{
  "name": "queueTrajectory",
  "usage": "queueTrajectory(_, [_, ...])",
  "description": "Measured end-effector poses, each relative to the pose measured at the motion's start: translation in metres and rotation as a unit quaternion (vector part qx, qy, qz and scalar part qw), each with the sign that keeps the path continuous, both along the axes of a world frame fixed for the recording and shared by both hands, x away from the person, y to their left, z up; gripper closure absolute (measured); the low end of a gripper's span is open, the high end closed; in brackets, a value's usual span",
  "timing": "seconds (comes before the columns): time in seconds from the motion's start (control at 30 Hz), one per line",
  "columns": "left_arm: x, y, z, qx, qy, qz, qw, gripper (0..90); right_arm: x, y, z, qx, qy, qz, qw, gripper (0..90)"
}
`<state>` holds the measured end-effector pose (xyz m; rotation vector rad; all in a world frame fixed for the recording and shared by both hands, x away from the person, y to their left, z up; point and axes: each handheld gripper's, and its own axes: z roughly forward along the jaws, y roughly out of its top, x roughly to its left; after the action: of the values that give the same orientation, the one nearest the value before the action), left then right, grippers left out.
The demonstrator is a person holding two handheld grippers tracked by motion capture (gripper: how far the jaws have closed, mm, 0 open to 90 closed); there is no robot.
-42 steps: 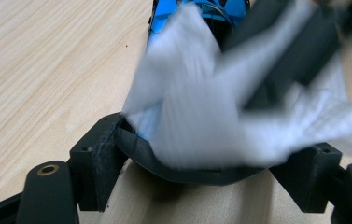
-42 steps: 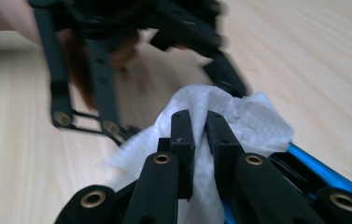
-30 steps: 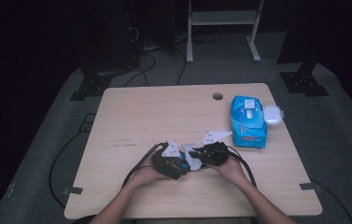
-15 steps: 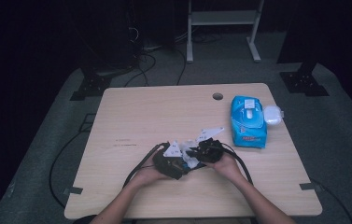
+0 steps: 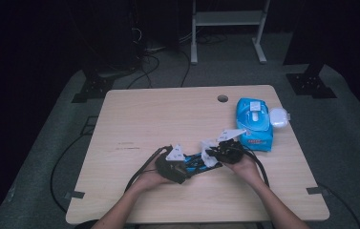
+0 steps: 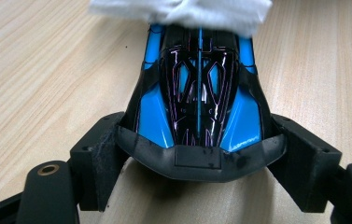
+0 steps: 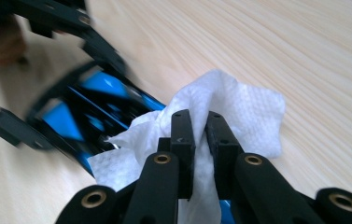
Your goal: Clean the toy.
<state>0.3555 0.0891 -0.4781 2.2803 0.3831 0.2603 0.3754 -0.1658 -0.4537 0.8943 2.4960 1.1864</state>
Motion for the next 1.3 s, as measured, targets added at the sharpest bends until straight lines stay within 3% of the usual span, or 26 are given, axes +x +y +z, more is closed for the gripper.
queueTrajectory(0.07, [0.000,0.000,0.000,-0.001,0.001,0.000,1.0000,23.7,0.000,-0.009,-0.003,-0.013,-0.003,-0.011,0.9999,82.6])
queueTrajectory(0.1, [0.000,-0.001,0.000,-0.001,0.000,0.000,1.0000,23.7,0.000,-0.013,-0.004,-0.002,0.002,-0.016,0.9999,82.6])
queueTrajectory(0.17, [0.001,-0.001,0.000,0.000,0.000,-0.001,1.0000,23.7,0.000,-0.013,-0.004,-0.003,0.000,-0.017,0.9998,82.5])
queueTrajectory(0.27, [0.001,0.000,0.000,-0.001,0.002,-0.003,1.0000,23.7,-0.002,-0.003,-0.003,0.020,-0.001,0.005,0.9998,82.4])
queueTrajectory(0.37, [0.001,0.001,0.000,-0.003,0.003,-0.001,1.0000,23.7,0.000,0.003,-0.002,0.015,-0.009,0.015,0.9997,82.3])
queueTrajectory(0.57, [0.000,0.001,0.000,-0.001,0.001,-0.002,1.0000,23.7,0.004,-0.020,-0.007,-0.011,-0.012,-0.018,0.9997,82.3])
queueTrajectory(0.6, [0.000,0.001,0.000,0.000,-0.001,-0.002,1.0000,23.7,0.003,-0.025,-0.009,-0.017,-0.011,-0.025,0.9995,82.4])
queueTrajectory(0.7, [0.000,0.001,0.000,0.001,-0.001,-0.003,1.0000,23.7,0.002,-0.034,-0.011,0.014,0.009,-0.031,0.9994,82.3])
queueTrajectory(0.8, [0.000,0.001,0.000,0.003,-0.001,-0.004,1.0000,23.7,0.000,-0.032,-0.010,0.036,0.022,-0.016,0.9990,82.2])
queueTrajectory(0.9, [0.000,0.002,0.000,0.002,-0.002,-0.003,1.0000,23.7,-0.001,-0.031,-0.010,0.024,0.014,-0.015,0.9995,82.3])
queueTrajectory(1.03, [0.001,0.002,0.000,0.002,-0.001,-0.004,1.0000,23.7,-0.002,-0.044,-0.011,0.011,0.030,-0.031,0.9990,82.2])
queueTrajectory(1.2, [0.001,0.001,0.000,0.001,-0.001,-0.003,1.0000,23.7,-0.019,-0.052,-0.015,0.030,0.046,-0.019,0.9983,82.2])
queueTrajectory(1.3, [0.000,0.001,0.000,0.003,-0.002,-0.003,1.0000,23.7,-0.020,-0.052,-0.015,0.033,0.043,-0.017,0.9984,82.2])
